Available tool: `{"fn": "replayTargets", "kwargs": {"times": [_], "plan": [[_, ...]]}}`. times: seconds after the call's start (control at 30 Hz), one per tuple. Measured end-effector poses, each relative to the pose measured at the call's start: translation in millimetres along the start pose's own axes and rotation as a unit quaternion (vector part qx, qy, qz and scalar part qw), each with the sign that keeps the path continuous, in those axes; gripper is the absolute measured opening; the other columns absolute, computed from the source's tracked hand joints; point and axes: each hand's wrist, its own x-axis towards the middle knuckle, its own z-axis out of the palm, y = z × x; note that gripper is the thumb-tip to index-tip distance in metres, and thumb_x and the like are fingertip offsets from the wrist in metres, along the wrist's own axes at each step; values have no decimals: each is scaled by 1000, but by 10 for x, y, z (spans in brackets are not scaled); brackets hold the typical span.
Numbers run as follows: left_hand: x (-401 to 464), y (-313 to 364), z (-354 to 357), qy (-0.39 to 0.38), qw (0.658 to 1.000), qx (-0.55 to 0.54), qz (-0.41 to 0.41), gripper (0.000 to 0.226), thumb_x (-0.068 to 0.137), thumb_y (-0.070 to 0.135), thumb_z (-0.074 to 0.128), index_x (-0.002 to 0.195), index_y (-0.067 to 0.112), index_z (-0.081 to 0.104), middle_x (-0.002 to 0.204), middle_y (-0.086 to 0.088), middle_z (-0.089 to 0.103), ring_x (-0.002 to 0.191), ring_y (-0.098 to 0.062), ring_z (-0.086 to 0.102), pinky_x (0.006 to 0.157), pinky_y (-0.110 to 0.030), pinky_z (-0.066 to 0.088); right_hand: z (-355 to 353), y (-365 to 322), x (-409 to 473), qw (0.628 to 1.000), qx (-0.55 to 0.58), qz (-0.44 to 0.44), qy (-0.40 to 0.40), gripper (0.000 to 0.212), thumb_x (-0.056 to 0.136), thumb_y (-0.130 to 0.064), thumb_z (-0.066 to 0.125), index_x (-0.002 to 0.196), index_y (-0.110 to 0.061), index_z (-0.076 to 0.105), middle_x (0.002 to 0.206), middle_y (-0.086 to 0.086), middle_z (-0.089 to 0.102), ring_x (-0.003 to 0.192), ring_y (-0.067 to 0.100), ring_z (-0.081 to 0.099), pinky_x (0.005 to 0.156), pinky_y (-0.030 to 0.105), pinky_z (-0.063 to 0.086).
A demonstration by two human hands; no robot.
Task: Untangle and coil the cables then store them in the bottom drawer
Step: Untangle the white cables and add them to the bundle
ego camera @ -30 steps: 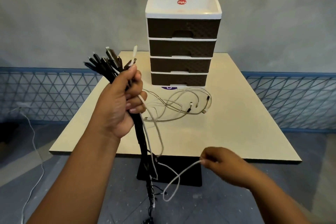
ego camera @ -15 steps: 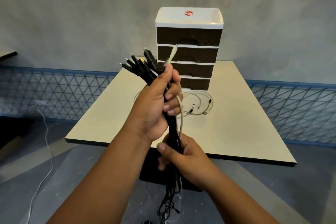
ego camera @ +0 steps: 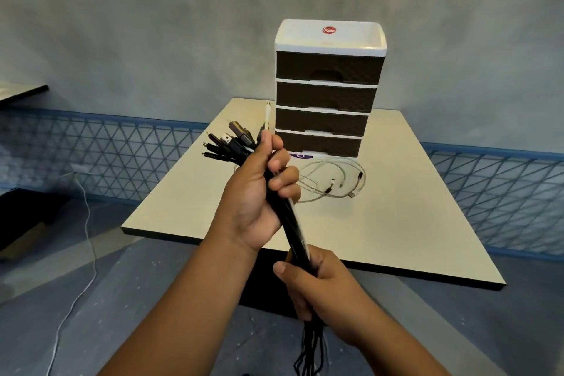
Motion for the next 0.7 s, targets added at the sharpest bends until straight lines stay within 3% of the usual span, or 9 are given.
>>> {"fn": "replayTargets", "kwargs": {"times": [0.07,0.13,0.2,0.27,0.33,0.4,0.53,0.63,0.7], "plan": [[20,20,-2,-1,1000,-23,10,27,101,38,42,86,20,56,52,9,31,39,-2,26,37,-13,23,-25,17,5,998,-57,15,-21,35,93,-29,64,67,-10,51,54,13,56,49,13,54,60,28,44],[23,41,10,-4,1000,-1,18,29,101,39,41,85,21,57,50,9,27,38,-1,21,36,-13,19,-124,43,-8,989,-129,34,-66,38,90,-46,65,73,-12,61,70,12,67,70,7,65,74,35,50],[-9,34,53,-16,999,41,13,30,99,41,42,80,22,55,49,10,25,37,0,20,35,-14,17,-264,-1,-27,982,-160,16,-101,53,77,-66,67,99,-18,68,99,5,71,98,10,67,91,40,50],[-69,-32,100,-38,995,88,-1,32,95,43,45,73,22,54,48,10,23,36,-1,19,35,-13,17,-428,-193,-32,995,-96,-22,-35,74,68,-75,68,119,-20,64,119,5,67,117,22,61,102,42,47],[-134,-133,136,-73,988,134,-21,32,93,43,50,70,21,52,50,8,23,37,-3,18,37,-13,17,-596,-529,-10,993,-32,-85,79,81,64,-80,65,116,-18,67,118,7,68,111,24,63,96,44,50],[-184,-215,165,-93,978,182,-42,33,91,41,52,67,19,47,51,6,21,38,-5,17,39,-14,15,-665,-926,-14,981,-36,-128,141,66,66,-76,64,104,-24,75,103,1,72,90,14,63,80,36,51],[-212,-277,225,-104,966,231,-55,38,84,35,62,61,19,36,49,5,21,38,-8,16,41,-15,17,-606,-1372,-67,979,-82,-117,144,22,73,-44,65,75,-23,74,60,-14,63,57,-6,55,55,12,42],[-199,-292,259,-94,959,261,-56,38,79,28,60,60,19,29,48,4,21,37,-9,17,42,-15,19,-573,-1391,-40,986,-73,-105,106,23,73,-35,70,75,-12,75,57,-8,59,54,-1,49,53,13,38],[-190,-320,270,-78,952,289,-60,33,82,22,55,56,21,35,48,3,21,37,-9,17,42,-16,18,-590,-1354,-14,988,-66,-111,85,19,79,-25,70,74,-6,71,57,-4,58,54,0,49,53,11,38]]}}
